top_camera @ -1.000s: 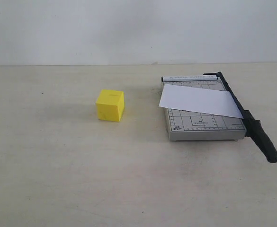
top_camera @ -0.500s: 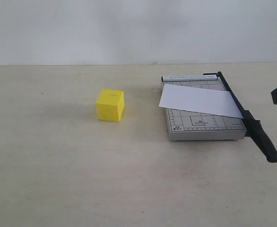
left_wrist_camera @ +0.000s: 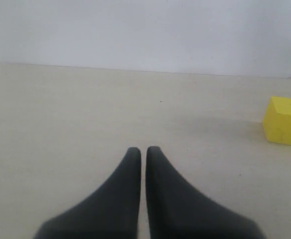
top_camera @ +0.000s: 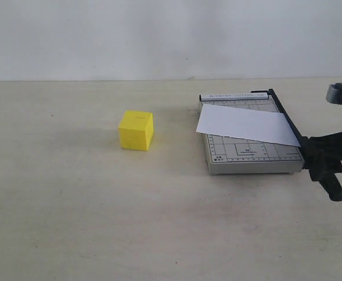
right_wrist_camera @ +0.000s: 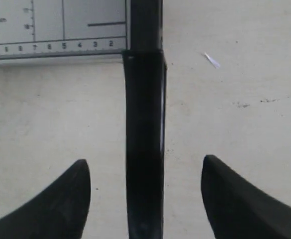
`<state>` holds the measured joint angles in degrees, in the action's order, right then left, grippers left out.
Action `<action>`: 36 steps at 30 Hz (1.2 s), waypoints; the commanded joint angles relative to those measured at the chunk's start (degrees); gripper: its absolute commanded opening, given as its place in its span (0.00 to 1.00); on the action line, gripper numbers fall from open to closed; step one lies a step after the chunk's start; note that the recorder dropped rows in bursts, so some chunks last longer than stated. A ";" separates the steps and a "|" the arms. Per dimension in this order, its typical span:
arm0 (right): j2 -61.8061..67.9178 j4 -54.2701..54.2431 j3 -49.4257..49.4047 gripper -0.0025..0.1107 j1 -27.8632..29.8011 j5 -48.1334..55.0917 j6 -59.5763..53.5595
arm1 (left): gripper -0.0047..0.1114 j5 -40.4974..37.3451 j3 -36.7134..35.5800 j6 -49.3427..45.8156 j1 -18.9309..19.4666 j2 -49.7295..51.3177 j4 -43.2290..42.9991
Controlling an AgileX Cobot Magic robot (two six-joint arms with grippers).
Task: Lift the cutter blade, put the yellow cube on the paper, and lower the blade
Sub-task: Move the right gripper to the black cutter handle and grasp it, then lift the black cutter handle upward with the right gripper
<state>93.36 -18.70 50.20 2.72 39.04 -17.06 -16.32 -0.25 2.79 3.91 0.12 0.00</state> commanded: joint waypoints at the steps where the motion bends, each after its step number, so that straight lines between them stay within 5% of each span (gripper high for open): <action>1: 1.75 1.32 0.23 0.54 0.12 -0.07 1.05 | 0.08 0.47 0.25 0.25 0.08 -0.12 0.00; 12: 2.69 1.32 0.23 0.03 0.12 1.47 0.42 | 0.08 0.47 0.25 0.25 0.08 -0.12 0.00; 36: -7.57 0.99 8.00 0.02 0.12 2.52 0.55 | 0.08 0.24 0.25 0.25 0.08 -0.12 0.00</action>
<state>87.18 -17.01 55.53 2.51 45.58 -15.92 -16.32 -0.25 2.79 3.91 0.12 0.00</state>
